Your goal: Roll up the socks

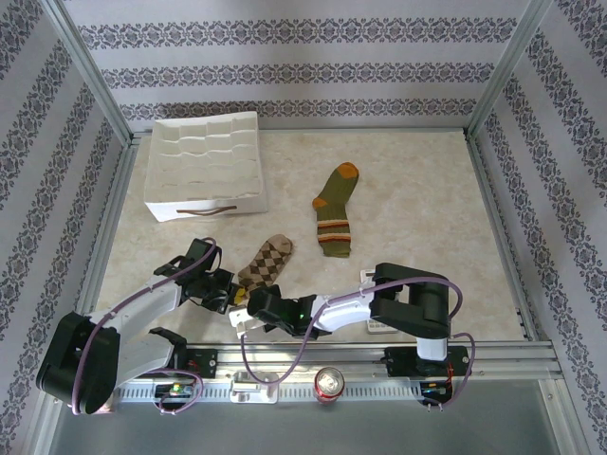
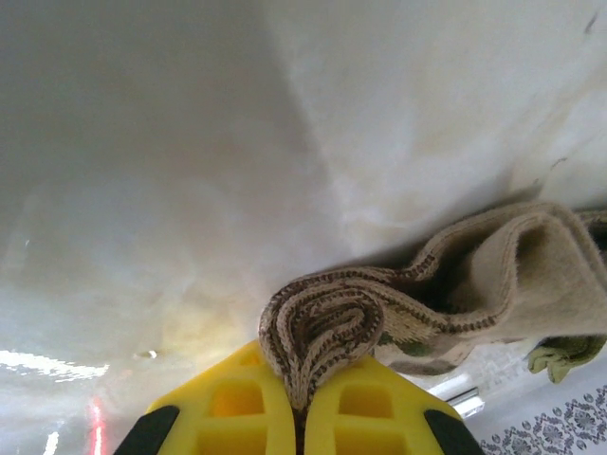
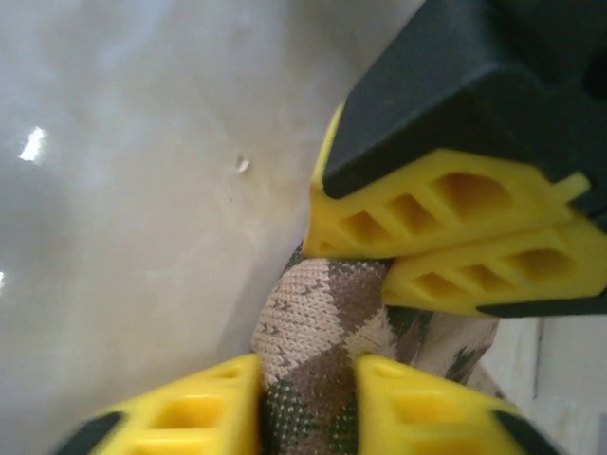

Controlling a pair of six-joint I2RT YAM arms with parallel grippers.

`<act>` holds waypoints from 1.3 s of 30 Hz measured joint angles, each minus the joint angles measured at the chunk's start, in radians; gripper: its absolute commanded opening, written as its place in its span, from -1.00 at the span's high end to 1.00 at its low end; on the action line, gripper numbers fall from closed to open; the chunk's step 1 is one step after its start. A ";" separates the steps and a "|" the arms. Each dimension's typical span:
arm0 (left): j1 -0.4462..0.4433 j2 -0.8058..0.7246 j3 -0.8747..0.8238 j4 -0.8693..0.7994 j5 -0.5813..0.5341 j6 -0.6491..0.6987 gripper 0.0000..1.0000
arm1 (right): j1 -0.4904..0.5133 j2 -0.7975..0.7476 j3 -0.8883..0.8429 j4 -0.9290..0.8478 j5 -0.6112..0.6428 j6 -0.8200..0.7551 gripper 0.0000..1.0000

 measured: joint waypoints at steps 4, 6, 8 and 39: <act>0.000 -0.005 0.003 0.000 -0.018 0.002 0.73 | -0.002 0.000 0.005 -0.014 -0.003 0.024 1.00; 0.000 -0.016 0.003 -0.003 -0.021 0.008 0.32 | -0.014 -0.007 0.005 -0.022 -0.034 0.053 1.00; 0.007 -0.040 0.004 -0.022 -0.021 0.014 -0.07 | -0.040 -0.020 0.003 -0.033 -0.089 0.098 1.00; -0.002 -0.072 -0.017 0.207 -0.010 0.046 -0.09 | -0.533 0.070 0.024 -0.008 -1.161 0.770 1.00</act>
